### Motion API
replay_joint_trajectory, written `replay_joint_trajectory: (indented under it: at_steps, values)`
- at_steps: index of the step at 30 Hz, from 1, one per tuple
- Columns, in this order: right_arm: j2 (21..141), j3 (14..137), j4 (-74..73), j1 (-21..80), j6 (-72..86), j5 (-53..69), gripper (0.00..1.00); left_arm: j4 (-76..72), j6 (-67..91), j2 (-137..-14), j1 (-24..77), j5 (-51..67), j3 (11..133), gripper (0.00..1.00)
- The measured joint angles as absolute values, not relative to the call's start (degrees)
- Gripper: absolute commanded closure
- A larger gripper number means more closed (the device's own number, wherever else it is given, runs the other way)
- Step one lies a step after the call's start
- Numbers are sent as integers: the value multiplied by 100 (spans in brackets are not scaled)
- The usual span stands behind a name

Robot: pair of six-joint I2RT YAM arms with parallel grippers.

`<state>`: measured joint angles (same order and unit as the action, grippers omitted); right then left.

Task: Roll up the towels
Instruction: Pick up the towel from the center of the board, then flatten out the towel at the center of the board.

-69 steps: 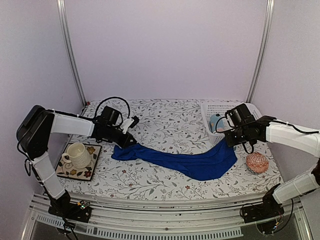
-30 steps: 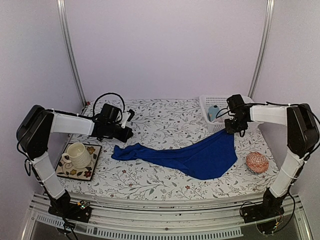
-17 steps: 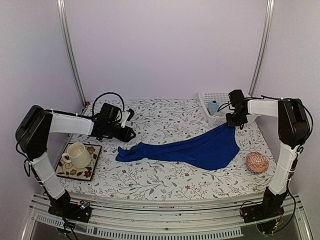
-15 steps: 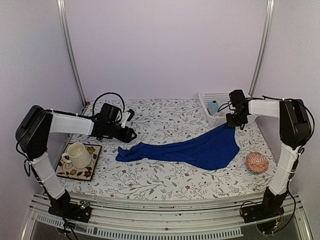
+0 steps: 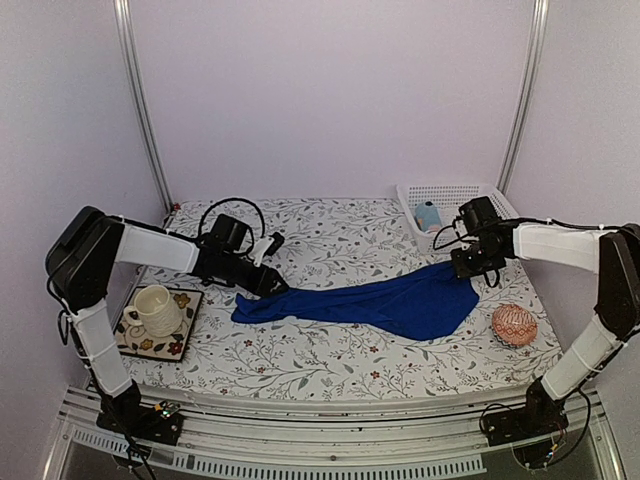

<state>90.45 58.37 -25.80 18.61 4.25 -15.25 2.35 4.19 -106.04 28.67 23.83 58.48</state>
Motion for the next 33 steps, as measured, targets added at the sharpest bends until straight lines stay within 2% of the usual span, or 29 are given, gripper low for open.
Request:
replay_joint_trajectory:
  at_steps: [4,6,8,9,20,27,33]
  values:
    - [8892,5666,-2596,1984,499,-1485,98,217,445,-10604,2947,2502,5771,66]
    - [8759,5647,-2611,1994,517,-1483,98,233,436,-10610,3002,2512,5763,79]
    - [8569,5645,-2609,2016,523,-1483,98,239,475,-10615,3055,2499,5763,96]
    - [8473,5645,-2606,2023,528,-1483,97,242,449,-10615,3081,2486,5763,100]
    - [8149,5669,-2567,2025,552,-1579,98,202,434,-10398,3293,1614,5835,100]
    - [8125,6143,-2578,1822,580,-1868,98,-388,316,-9122,3306,14,5835,100]
    - [7636,6267,-2578,1612,534,-1984,98,-1020,108,-7994,3328,-1210,5811,100]
